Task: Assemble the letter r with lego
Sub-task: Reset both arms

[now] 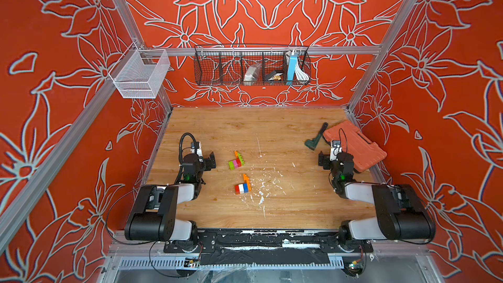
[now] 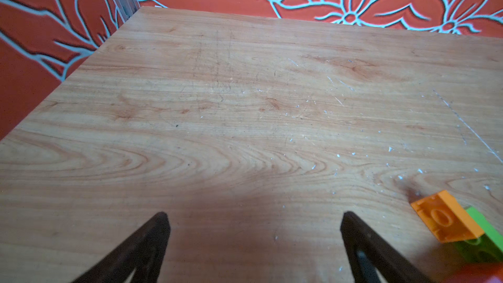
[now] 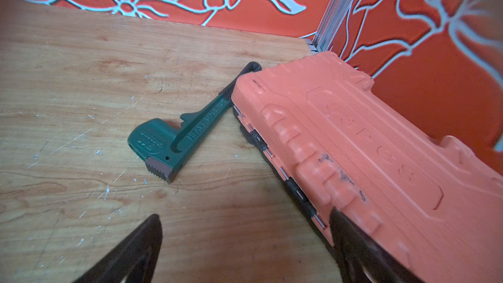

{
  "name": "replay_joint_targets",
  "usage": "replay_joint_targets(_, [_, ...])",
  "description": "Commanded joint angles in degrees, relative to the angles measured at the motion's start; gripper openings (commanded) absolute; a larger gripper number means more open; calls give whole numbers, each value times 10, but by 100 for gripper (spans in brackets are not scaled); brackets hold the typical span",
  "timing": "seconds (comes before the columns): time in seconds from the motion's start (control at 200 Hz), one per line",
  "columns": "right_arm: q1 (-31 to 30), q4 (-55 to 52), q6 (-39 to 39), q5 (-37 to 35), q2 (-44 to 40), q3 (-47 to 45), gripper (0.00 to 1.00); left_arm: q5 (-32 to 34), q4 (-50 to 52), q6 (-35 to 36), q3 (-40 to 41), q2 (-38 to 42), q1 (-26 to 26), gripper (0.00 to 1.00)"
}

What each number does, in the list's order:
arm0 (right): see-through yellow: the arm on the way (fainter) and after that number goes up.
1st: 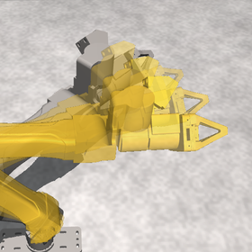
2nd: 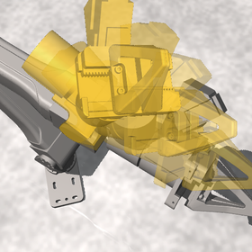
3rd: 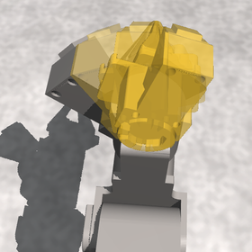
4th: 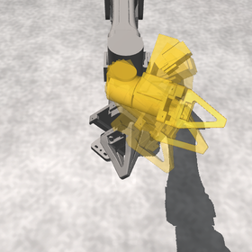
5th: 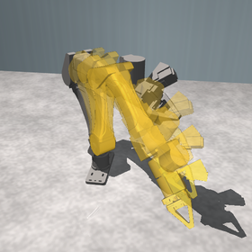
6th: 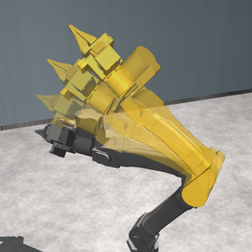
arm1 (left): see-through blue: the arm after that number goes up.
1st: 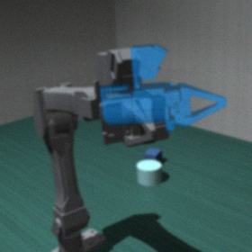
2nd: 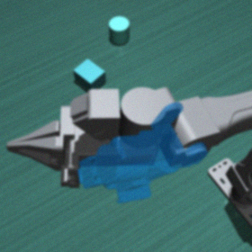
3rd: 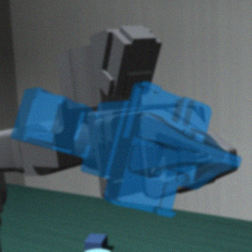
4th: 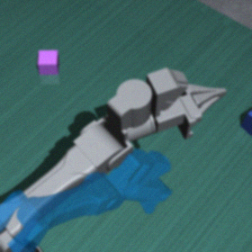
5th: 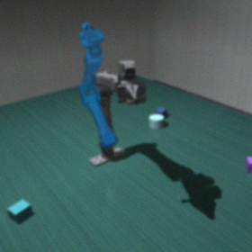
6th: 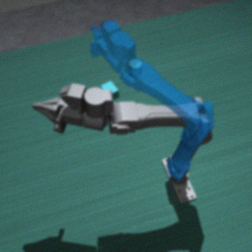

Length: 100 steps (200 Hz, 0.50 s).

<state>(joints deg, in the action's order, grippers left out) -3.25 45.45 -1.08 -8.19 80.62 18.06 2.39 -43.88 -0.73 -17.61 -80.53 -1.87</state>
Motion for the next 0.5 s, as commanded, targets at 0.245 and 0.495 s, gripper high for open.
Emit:
replay_joint_targets(0.245, [3,-4,5,14,2,7,98,-5,1,-3,-5,0,-1,99])
replay_joint_targets(0.495, [3,-3,5,14,3,7,98,-5,3,-3,-7,-2,-1,99])
